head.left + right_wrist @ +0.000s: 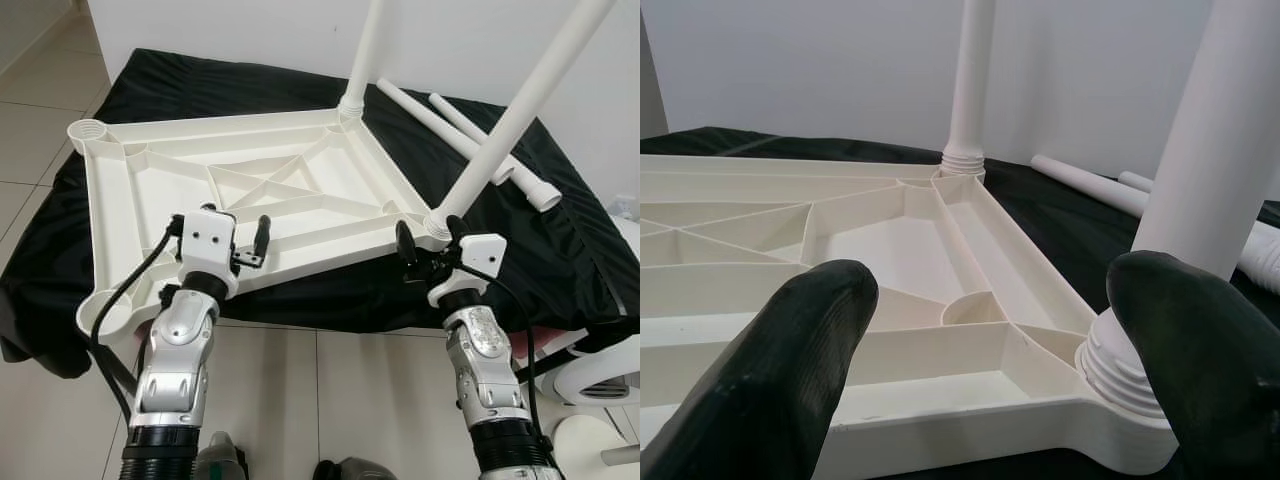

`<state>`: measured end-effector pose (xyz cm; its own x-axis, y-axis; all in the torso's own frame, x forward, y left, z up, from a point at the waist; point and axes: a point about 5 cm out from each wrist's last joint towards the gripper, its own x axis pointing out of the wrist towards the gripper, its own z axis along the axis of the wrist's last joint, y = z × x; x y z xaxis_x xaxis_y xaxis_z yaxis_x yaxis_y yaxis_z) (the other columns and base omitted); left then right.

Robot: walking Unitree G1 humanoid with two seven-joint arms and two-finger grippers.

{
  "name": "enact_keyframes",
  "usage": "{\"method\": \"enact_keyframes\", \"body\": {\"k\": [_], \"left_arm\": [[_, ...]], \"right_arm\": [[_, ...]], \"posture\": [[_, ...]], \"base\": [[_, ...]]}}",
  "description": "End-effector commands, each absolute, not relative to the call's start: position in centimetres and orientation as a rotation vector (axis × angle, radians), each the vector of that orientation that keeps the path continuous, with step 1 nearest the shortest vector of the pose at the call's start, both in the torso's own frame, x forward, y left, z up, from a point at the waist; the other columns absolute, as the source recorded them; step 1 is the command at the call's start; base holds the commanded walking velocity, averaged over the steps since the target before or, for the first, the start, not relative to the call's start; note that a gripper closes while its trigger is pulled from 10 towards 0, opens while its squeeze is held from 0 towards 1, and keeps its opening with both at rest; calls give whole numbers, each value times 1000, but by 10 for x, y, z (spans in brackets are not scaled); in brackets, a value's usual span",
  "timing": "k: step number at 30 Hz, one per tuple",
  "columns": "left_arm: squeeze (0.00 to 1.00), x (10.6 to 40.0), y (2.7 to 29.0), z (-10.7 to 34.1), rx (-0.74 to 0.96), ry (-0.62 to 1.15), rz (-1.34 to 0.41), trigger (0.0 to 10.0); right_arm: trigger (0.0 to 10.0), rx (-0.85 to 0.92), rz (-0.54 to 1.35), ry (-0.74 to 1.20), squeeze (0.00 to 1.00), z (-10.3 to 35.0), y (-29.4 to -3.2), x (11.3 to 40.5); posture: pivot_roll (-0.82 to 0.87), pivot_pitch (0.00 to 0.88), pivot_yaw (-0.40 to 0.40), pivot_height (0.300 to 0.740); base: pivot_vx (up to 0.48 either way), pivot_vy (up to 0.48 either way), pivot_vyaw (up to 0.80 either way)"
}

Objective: Building children table

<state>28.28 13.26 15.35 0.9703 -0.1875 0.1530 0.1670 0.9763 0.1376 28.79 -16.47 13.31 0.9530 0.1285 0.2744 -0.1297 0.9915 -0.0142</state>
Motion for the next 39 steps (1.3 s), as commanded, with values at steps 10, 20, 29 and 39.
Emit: {"method": "enact_keyframes", "body": {"k": [10, 20, 29, 39], "left_arm": [[0, 289, 137, 161, 124, -195, -112, 10000], [0, 289, 138, 161, 131, -203, -125, 10000], [0, 289, 136, 162, 136, -209, -144, 10000], [0, 288, 134, 162, 138, -212, -157, 10000]], "right_arm": [[10000, -21, 121, -278, 0, 133, -168, 294], [10000, -33, 102, -277, 0, 132, -171, 296], [10000, -41, 89, -278, 0, 131, -174, 296], [10000, -49, 75, -278, 0, 130, -176, 295]], "posture": [[93, 25, -113, 740], [93, 11, -109, 740], [90, 8, -108, 740], [90, 8, -110, 740]], "base": [[0, 0, 0], [0, 0, 0], [0, 0, 0], [0, 0, 0]]}}
